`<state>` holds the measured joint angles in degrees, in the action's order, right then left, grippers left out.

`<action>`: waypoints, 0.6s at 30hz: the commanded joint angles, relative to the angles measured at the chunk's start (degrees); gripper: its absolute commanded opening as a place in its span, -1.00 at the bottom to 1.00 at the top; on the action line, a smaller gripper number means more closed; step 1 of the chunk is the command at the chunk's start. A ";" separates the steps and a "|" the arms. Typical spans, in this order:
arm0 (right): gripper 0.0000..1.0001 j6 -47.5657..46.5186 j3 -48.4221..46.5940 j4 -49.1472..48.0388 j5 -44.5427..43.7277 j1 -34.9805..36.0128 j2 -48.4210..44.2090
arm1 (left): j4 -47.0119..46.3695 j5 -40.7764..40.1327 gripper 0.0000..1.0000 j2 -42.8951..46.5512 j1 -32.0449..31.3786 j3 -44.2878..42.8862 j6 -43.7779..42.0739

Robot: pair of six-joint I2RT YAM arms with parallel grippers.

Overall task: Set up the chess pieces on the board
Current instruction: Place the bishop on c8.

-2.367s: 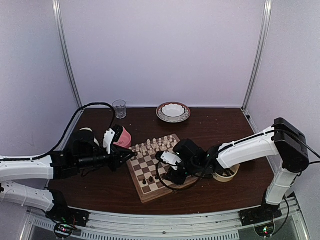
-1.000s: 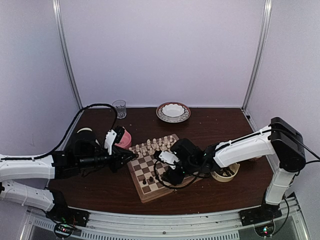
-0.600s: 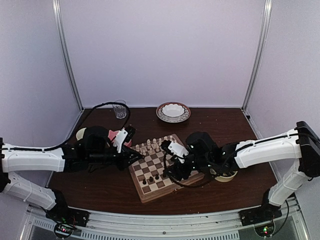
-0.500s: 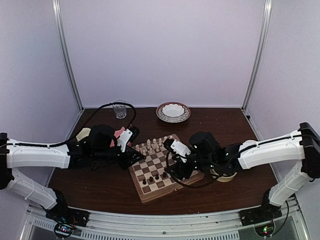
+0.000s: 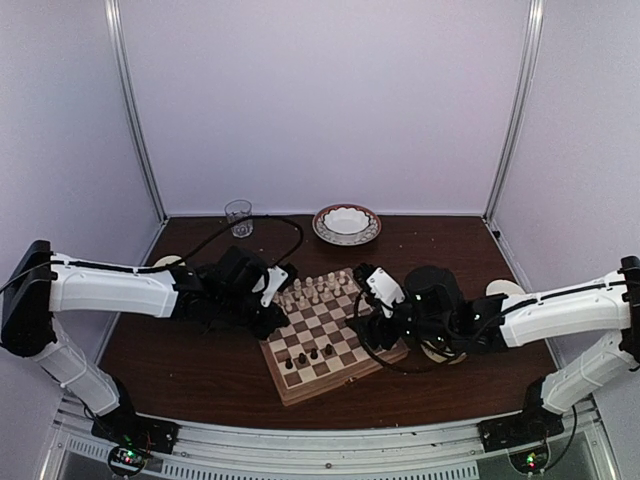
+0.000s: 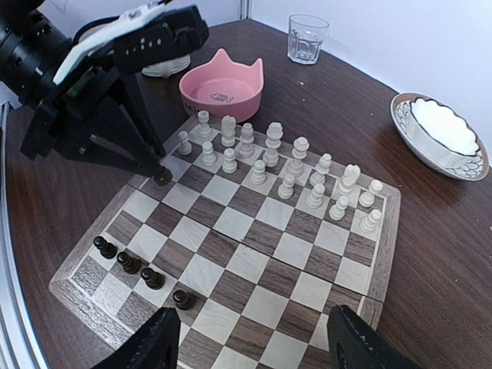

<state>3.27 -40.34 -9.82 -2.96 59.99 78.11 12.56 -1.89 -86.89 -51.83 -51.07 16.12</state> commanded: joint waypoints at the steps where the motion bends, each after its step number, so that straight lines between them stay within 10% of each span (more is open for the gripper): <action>1: 0.37 0.95 1.49 -2.96 -4.35 0.13 -2.17 | 4.11 -3.98 -1.00 -1.98 -1.31 -3.01 -1.40; 18: 0.38 1.50 4.46 -5.25 -9.48 0.13 -6.08 | 3.33 -4.97 -1.00 -3.30 -5.82 -4.93 -2.05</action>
<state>3.49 -37.45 -12.56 -8.67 59.99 74.52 19.57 -7.46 -93.97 -55.18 -56.62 15.51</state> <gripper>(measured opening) 0.688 0.141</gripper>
